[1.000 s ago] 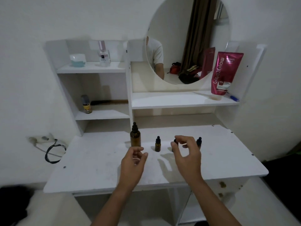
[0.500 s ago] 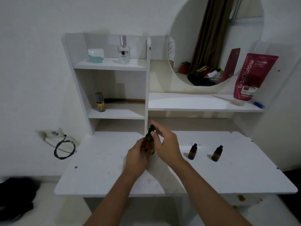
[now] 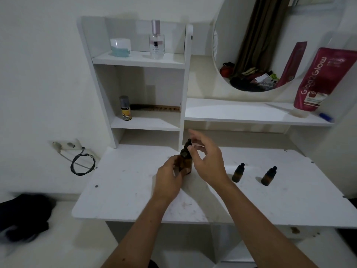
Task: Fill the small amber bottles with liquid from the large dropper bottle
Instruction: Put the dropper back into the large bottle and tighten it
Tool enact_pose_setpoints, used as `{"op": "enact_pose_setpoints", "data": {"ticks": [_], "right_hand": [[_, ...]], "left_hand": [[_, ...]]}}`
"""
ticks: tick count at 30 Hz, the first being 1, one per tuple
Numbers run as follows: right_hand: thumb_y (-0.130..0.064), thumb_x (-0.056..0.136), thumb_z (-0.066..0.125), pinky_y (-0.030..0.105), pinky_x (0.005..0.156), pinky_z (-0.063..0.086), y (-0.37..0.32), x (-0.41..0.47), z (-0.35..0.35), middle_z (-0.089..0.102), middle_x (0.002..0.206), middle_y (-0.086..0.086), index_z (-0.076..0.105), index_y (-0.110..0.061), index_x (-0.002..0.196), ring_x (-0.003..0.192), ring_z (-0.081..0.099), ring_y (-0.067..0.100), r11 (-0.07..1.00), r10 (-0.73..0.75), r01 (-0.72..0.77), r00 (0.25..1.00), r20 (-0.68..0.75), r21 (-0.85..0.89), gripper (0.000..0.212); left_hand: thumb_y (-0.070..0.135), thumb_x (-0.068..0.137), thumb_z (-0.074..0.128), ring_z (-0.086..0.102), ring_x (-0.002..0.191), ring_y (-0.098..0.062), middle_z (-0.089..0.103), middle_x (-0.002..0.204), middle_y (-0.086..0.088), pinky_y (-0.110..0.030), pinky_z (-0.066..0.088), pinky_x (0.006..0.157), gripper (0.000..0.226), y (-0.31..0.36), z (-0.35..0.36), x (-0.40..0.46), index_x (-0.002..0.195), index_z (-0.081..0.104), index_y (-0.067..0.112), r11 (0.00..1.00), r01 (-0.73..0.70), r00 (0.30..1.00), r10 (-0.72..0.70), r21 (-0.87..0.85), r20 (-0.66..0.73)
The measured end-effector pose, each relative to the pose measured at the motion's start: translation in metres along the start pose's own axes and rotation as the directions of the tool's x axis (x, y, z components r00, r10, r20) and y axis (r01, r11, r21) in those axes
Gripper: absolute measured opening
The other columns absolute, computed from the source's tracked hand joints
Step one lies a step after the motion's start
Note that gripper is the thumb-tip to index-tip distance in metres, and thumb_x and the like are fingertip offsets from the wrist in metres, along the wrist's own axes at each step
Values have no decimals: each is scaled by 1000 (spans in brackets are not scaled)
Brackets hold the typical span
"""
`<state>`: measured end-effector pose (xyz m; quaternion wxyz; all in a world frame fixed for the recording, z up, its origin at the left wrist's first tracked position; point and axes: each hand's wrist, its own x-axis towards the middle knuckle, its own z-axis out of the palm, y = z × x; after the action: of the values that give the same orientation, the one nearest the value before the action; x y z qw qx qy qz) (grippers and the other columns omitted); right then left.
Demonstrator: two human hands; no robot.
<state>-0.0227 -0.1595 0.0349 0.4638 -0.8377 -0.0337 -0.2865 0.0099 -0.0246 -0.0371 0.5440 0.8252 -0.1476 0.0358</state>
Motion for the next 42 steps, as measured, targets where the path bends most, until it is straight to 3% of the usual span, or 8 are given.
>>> {"op": "enact_pose_setpoints", "data": {"ticks": [2,6,13,18,23,29,35,42], "right_hand": [[-4,99,63,18,98,54,0,-1,2,72,120,-8,67,-25,134,110,68,3,1000,-8,8,1000,13,-6,41],[-14,89,79,20,83,57,-1,2,8,69,108,-5,73,-23,118,94,68,3,999,33,-35,995,-89,-27,31],[-11,98,66,20,93,56,4,0,7,70,114,-4,71,-18,126,103,68,6,999,-9,7,998,-61,-35,29],[-17,90,80,12,82,52,3,5,2,70,100,-6,77,-18,109,90,68,5,999,39,-40,995,-91,-8,20],[-11,99,68,12,92,53,7,5,-5,73,111,-9,73,-18,124,103,69,0,999,33,-33,999,14,0,27],[-17,87,83,15,79,56,5,9,-8,76,96,-10,77,-23,109,87,71,3,994,106,-105,994,-2,38,24],[-14,94,75,20,95,57,6,6,-8,76,110,-10,73,-21,124,102,72,3,997,67,-69,995,76,32,31],[-19,90,80,16,85,56,6,8,-9,71,105,-7,74,-19,118,94,70,6,999,29,-29,1000,8,-15,29]], "left_hand": [[26,93,73,63,108,-4,69,120,13,-14,48,96,38,-1,0,0,130,62,25,1000,-7,1000,7,7,-3],[27,92,73,61,101,2,69,116,17,0,41,86,37,-1,0,0,128,62,27,1000,-7,1000,7,29,-3],[29,92,74,59,94,11,64,105,26,-2,42,80,36,1,0,0,126,61,28,1000,25,1000,-25,15,2],[28,91,75,62,103,-1,69,114,16,-11,46,90,37,-2,0,0,126,61,28,1000,6,1000,-6,5,-2],[25,91,74,62,107,-6,69,119,11,-22,50,98,41,0,0,0,130,60,25,1000,15,1000,-15,6,-4],[20,91,74,60,104,-3,63,110,18,-3,40,84,41,0,-1,-1,129,60,24,999,12,1000,-12,50,-2],[26,91,74,59,106,-2,64,114,19,-6,40,89,42,1,0,0,131,59,24,999,22,1000,-22,37,5],[29,91,75,58,100,3,61,110,23,-3,38,82,43,0,1,0,130,59,27,998,38,999,-38,41,7]]}}
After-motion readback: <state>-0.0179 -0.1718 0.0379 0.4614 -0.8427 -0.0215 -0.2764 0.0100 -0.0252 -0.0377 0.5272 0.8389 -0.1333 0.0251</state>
